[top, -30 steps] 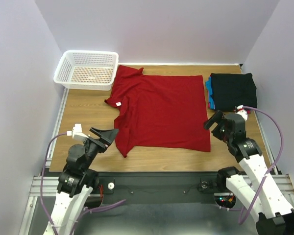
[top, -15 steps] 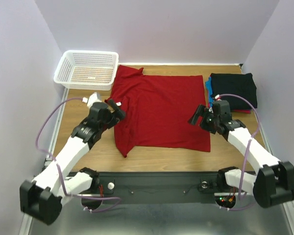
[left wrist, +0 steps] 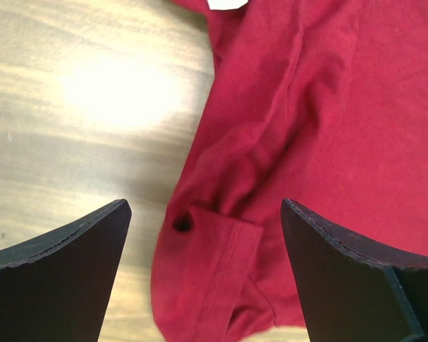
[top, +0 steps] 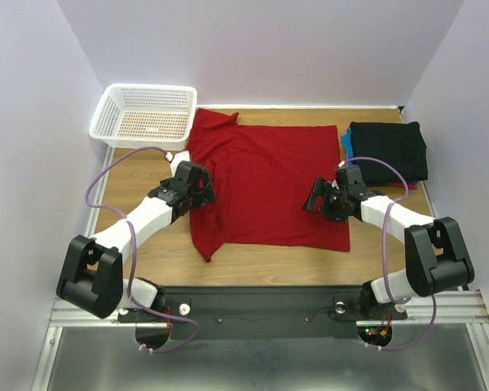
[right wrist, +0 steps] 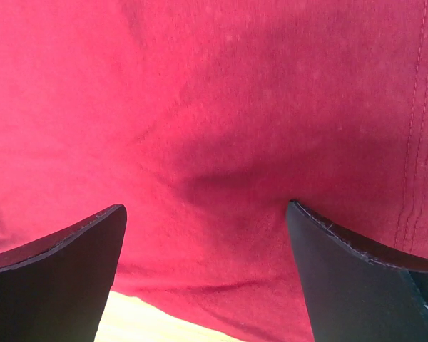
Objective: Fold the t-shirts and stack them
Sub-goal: Flatten the tshirt out
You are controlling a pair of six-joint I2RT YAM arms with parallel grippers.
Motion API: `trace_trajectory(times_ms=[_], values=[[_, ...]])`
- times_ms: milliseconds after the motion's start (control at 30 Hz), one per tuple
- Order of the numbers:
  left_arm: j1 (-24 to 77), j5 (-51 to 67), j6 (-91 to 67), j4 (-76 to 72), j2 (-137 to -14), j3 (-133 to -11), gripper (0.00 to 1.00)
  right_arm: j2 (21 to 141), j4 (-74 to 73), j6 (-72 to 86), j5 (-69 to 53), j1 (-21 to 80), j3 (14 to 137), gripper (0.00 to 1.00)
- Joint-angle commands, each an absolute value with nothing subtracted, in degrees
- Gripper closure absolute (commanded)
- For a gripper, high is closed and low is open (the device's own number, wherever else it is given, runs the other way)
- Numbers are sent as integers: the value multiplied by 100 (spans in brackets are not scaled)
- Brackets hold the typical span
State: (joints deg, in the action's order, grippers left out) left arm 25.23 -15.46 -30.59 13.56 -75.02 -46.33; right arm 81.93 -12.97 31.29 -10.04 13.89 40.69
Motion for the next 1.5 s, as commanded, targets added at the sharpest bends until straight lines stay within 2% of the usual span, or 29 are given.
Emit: trace_trajectory(times_ms=[0,67,100,133,167,233,267,367,600,767,867,1100,1367,1400,1467], values=[[2452,-1450,-2716,713,-7751,-4562,5,8437,-984,3146,-686,1406,4158,0],[2312,-1381,-2777,720,-7927,-4570,11,8490,-984,3173,-650,1406,4122,0],[2251,-1319,-2821,721,-8067,-4553,22,8508,-984,3173,-624,1406,4105,0],[2189,-1284,-2882,729,-8094,-4527,29,8534,-976,3182,-598,1406,4087,0],[2093,-1214,-2935,642,-8112,-4422,47,8543,-976,3182,-598,1406,4061,0],[1987,-1169,-3032,554,-8025,-4220,63,8552,-984,3217,-484,1406,4026,0],[1847,-1082,-3102,441,-7955,-4140,82,8560,-984,3234,-440,1398,3973,0],[1671,-1195,-3697,378,-7429,-3720,100,8534,-993,3392,-255,1406,3832,0],[1275,-1845,-5438,1369,-6339,-2797,100,7947,-1195,3647,-88,1406,3341,0],[1274,-1591,-6257,1503,-5363,-2146,100,7489,-1423,3735,104,1397,3138,0],[1274,-1775,-6845,2310,-4599,-2048,100,7330,-1547,3797,141,1397,3138,0],[1283,-1398,-7233,2566,-2631,-1591,100,7119,-1731,3955,176,1397,3243,0],[1274,-1090,-7383,2725,-2004,-1450,100,6873,-2048,3955,413,1389,3427,0],[1283,-1055,-7383,2725,-2074,-1450,97,6838,-2074,3938,422,1389,3454,0],[1283,-1002,-7409,2760,-2127,-1476,52,6812,-2162,3929,492,1389,3524,0]])
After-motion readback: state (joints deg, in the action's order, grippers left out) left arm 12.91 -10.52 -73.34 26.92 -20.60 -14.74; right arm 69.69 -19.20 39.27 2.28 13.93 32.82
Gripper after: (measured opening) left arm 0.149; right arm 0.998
